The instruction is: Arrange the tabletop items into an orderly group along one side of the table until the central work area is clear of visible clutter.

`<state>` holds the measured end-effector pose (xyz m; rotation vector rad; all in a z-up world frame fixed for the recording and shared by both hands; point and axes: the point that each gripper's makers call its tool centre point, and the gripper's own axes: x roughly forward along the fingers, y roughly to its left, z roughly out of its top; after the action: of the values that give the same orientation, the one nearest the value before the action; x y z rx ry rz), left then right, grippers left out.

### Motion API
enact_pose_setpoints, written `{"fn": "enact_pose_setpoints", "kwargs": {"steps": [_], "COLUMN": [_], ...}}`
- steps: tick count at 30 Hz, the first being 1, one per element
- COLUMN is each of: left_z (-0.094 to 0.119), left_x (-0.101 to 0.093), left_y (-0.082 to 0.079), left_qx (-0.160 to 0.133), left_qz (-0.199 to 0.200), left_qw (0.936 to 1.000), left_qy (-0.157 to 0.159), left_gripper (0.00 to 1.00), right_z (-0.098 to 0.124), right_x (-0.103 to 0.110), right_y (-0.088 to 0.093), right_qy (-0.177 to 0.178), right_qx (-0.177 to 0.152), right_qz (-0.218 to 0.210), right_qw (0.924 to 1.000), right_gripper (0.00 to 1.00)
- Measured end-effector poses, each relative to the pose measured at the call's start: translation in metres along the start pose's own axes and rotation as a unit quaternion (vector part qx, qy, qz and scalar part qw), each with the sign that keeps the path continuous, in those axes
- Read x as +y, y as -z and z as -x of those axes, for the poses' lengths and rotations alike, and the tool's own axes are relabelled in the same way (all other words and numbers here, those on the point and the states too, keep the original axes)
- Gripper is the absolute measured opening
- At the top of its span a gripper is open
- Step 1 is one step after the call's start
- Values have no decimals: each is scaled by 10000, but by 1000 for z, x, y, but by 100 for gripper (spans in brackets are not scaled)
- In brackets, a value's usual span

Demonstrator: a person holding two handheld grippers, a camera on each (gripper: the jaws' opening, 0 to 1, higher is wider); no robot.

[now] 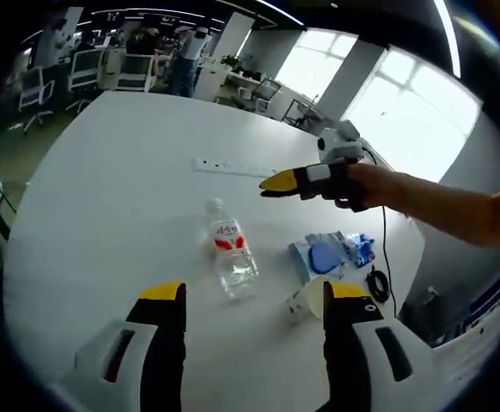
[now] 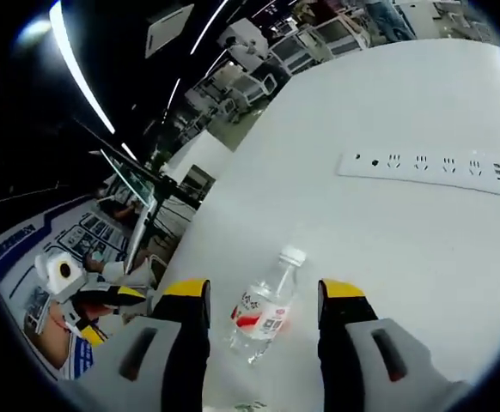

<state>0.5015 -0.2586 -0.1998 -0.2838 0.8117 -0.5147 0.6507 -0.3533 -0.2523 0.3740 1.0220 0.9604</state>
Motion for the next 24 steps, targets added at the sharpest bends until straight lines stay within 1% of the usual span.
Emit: {"fn": "enact_pose_setpoints", "kwargs": {"steps": [2, 3, 5, 7, 12, 14, 16, 18, 21, 24], "left_z": [-1, -1, -1, -1, -4, -5, -5, -6, -9, -11], "left_x": [4, 4, 5, 6, 8, 9, 10, 10, 11, 13], "left_y": [1, 1, 1, 2, 7, 10, 11, 10, 12, 14], "left_qx": [-6, -20, -38, -79, -66, -31, -51, -81, -91, -71], "left_qz": [28, 54, 78, 119, 193, 182, 200, 241, 228, 231], "left_qw": [10000, 10000, 10000, 9999, 9998, 9998, 9998, 9997, 9997, 9997], "left_qy": [-16, -15, -7, 20, 52, 27, 35, 56, 47, 50], "left_gripper": [65, 65, 65, 65, 64, 64, 64, 63, 63, 63], "right_z": [-6, -10, -15, -20, -31, -35, -40, -44, -50, -56], "right_x": [-1, 0, -2, -6, -9, -10, -15, -12, -15, -13], "right_y": [0, 2, 1, 4, 8, 8, 10, 12, 14, 15], "right_qy": [-88, -186, -222, -243, -430, -495, -511, -670, -736, -960], "right_qx": [40, 93, 89, 154, 230, 184, 228, 260, 282, 258], "right_qz": [-56, -165, -211, -271, -539, -568, -648, -740, -778, -978], "right_qw": [9999, 9996, 9995, 9992, 9974, 9970, 9963, 9947, 9938, 9902], "right_gripper": [48, 48, 48, 46, 45, 44, 44, 41, 41, 40]}}
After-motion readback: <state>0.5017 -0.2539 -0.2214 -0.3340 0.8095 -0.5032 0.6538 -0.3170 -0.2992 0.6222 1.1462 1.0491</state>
